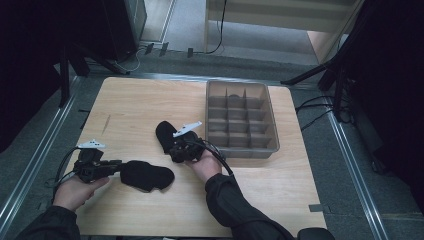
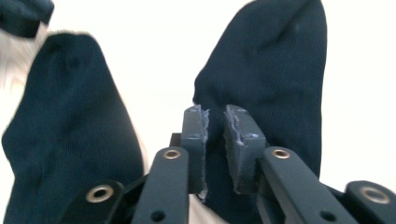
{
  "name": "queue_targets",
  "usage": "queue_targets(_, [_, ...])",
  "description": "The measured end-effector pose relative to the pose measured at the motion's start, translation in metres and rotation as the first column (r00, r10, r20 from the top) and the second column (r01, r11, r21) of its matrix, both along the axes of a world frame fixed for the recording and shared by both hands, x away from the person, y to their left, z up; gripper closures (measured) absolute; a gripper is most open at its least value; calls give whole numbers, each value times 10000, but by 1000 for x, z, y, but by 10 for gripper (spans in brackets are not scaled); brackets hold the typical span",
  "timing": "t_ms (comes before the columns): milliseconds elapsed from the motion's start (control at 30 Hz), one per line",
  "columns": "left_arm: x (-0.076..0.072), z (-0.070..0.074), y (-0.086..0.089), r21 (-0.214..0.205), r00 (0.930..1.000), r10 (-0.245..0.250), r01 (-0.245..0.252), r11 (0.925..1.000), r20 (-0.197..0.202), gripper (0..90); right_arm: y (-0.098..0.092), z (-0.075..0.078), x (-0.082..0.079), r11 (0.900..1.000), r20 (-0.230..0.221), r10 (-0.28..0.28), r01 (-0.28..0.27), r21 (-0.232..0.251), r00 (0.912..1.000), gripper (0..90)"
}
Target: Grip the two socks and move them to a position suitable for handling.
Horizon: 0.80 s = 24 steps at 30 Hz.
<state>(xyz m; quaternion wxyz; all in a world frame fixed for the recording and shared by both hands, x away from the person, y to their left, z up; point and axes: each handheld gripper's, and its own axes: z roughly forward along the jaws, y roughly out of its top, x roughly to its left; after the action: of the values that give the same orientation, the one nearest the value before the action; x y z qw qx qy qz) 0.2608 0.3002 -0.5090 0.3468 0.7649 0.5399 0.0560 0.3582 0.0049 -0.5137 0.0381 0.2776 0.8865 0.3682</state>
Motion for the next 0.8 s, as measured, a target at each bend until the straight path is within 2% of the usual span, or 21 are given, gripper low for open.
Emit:
queue_targets(100, [0,1,0,-104,10000,35,-35,9999,2,689,9,2,7,10000,104,-82,82,20,9999,694])
queue_targets(267, [0,1,2,-128,10000,49,-49,9999,14,689,26,-1,14,9992,-12,-374,374,118,9993,625])
queue_targets(333, [0,1,2,-119,10000,52,-52,9999,32,689,34,-4,14,9993,224,-385,385,-5,9990,603])
queue_targets(467, [0,2,2,-64,10000,-1,2,10000,45,689,42,-9,18,9988,305,-463,469,-162,9985,569])
queue_targets(567, [0,2,3,-64,10000,9,-9,10000,53,689,45,-15,19,9976,363,-555,570,-398,9978,586])
queue_targets(667, [0,3,3,-52,10000,0,1,10000,54,689,45,-20,18,9967,278,-587,601,-548,9979,644])
queue_targets(800, [-1,3,3,-26,10000,-24,24,10000,50,689,43,-21,17,9963,340,-667,684,-518,9972,734])
